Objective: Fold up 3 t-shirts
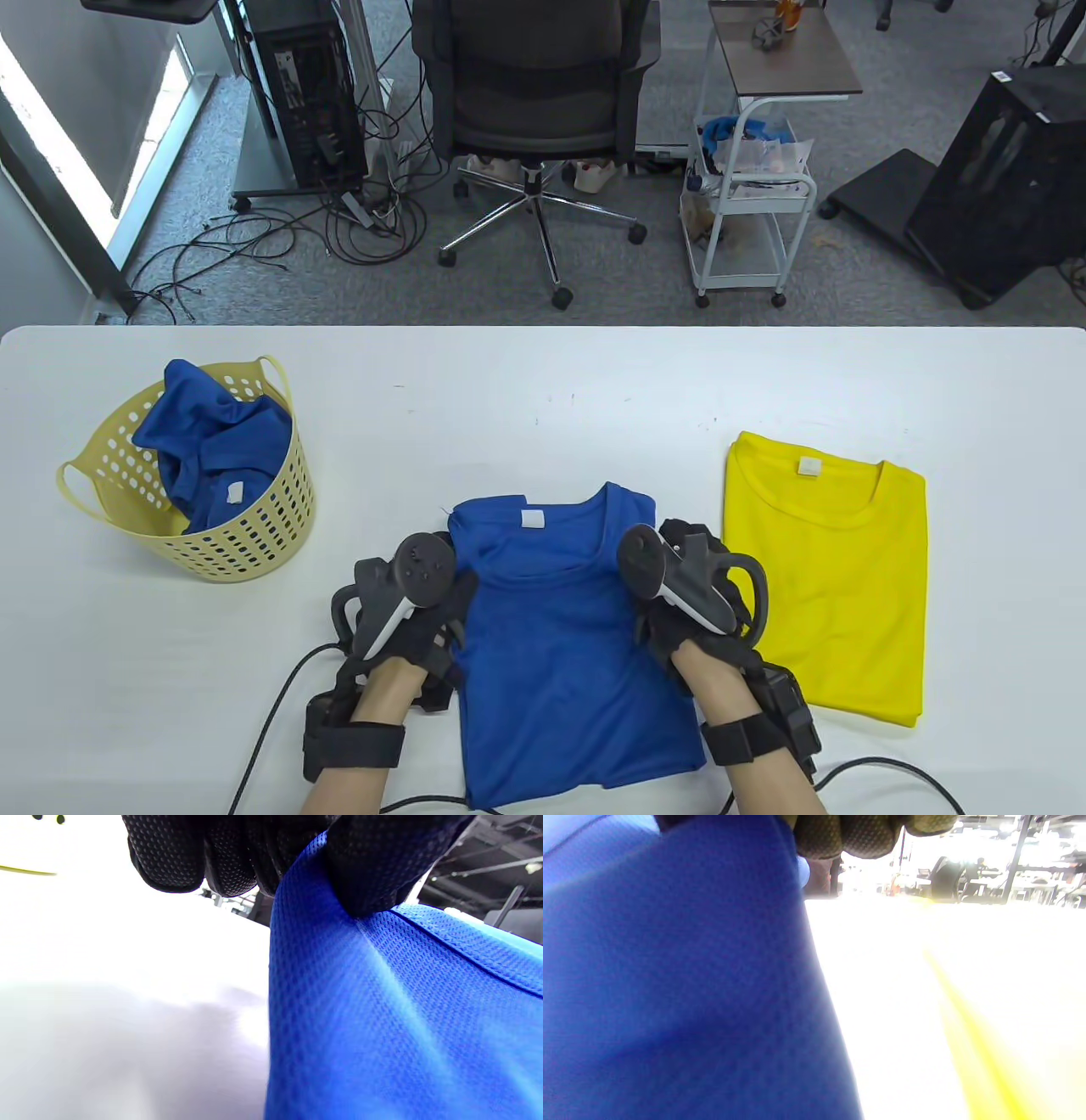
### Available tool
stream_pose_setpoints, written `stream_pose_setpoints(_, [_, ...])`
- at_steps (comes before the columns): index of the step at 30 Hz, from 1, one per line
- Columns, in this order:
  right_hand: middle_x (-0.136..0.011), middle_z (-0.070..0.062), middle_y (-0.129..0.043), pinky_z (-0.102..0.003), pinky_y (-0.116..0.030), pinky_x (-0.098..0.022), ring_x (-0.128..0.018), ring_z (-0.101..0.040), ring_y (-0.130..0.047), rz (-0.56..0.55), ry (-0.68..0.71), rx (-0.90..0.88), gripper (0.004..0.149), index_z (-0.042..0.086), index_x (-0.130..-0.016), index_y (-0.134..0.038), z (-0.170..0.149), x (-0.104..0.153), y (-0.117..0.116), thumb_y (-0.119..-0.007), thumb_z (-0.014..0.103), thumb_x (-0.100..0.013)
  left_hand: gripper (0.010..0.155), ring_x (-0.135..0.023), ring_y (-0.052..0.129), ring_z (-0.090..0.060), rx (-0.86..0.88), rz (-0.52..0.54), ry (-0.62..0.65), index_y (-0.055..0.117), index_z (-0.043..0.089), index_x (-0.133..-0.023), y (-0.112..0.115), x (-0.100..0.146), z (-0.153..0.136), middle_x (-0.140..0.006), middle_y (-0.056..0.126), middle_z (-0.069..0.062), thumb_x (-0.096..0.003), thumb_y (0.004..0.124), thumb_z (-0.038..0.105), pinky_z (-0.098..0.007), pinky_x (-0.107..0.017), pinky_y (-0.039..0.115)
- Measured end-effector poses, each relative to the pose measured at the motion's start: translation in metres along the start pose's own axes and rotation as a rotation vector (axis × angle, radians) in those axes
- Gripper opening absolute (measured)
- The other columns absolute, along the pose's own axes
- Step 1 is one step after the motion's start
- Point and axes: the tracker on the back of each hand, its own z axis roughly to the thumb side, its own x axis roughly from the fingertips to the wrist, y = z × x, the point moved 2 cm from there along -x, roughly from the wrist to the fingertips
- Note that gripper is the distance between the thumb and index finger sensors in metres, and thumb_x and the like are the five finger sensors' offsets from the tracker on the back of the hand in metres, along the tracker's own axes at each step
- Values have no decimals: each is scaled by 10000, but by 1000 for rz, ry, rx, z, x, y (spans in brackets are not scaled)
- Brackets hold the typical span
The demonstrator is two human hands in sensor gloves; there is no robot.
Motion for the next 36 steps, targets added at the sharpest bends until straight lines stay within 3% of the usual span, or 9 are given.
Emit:
stream_pose_setpoints(10, [-919, -164, -609, -614, -491, -667, -851, -435, -586, -69, -88, -37, 413, 133, -806, -688, -57, 40, 49, -703, 295, -426, 458, -931, 729, -226, 70, 0, 106, 831, 211, -790, -6, 17, 56, -947, 735, 20, -407, 808, 460, -406, -656, 757])
stream_pose_setpoints(20, [-924, -159, -605, -614, -478, -675, -860, -432, -577, -59, -205, -55, 414, 137, -809, -688, -118, 55, 52, -709, 297, -428, 459, -943, 714, -221, 99, -5, 150, 823, 220, -796, 13, 16, 114, -955, 723, 32, -409, 802, 466, -412, -670, 741])
stream_pose_setpoints(36, [-929, -155, -604, -616, -471, -677, -865, -433, -572, -93, -352, -70, 414, 139, -811, -691, -206, 65, 74, -715, 296, -429, 462, -954, 691, -224, 174, -43, 245, 806, 228, -809, 39, -8, 199, -968, 702, 39, -416, 788, 471, -415, -679, 727])
